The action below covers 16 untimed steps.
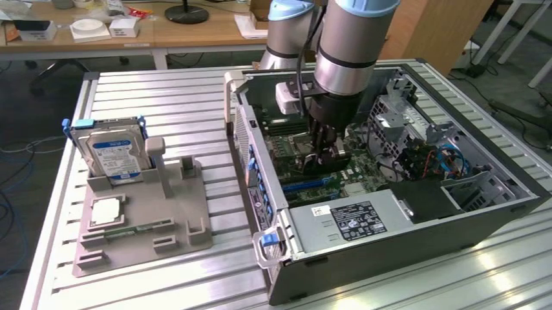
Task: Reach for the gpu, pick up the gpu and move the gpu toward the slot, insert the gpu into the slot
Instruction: 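Insert the gpu into the slot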
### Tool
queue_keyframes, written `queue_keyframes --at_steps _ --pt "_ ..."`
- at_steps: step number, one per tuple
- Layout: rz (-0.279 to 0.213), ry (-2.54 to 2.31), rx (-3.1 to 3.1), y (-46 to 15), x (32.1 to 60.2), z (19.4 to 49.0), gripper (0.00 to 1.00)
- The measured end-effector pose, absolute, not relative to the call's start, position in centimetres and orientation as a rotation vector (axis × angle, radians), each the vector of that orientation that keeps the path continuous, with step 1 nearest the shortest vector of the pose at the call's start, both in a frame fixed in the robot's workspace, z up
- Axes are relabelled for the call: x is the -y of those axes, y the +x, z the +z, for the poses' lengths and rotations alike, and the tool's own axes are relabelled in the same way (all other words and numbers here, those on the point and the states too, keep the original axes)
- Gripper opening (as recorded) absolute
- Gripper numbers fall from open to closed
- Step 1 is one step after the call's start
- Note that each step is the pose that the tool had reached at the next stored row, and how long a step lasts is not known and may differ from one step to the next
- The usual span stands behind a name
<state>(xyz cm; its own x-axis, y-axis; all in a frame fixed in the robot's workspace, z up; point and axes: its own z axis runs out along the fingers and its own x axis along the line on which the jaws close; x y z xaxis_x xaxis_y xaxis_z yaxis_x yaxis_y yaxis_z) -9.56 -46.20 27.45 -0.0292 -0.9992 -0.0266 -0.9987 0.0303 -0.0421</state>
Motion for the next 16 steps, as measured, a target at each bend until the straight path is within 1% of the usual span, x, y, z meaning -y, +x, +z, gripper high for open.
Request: queue_keyframes --at_steps 16 --pt "-0.018 -2.154 -2.219 -9.59 46.5 27.06 0.26"
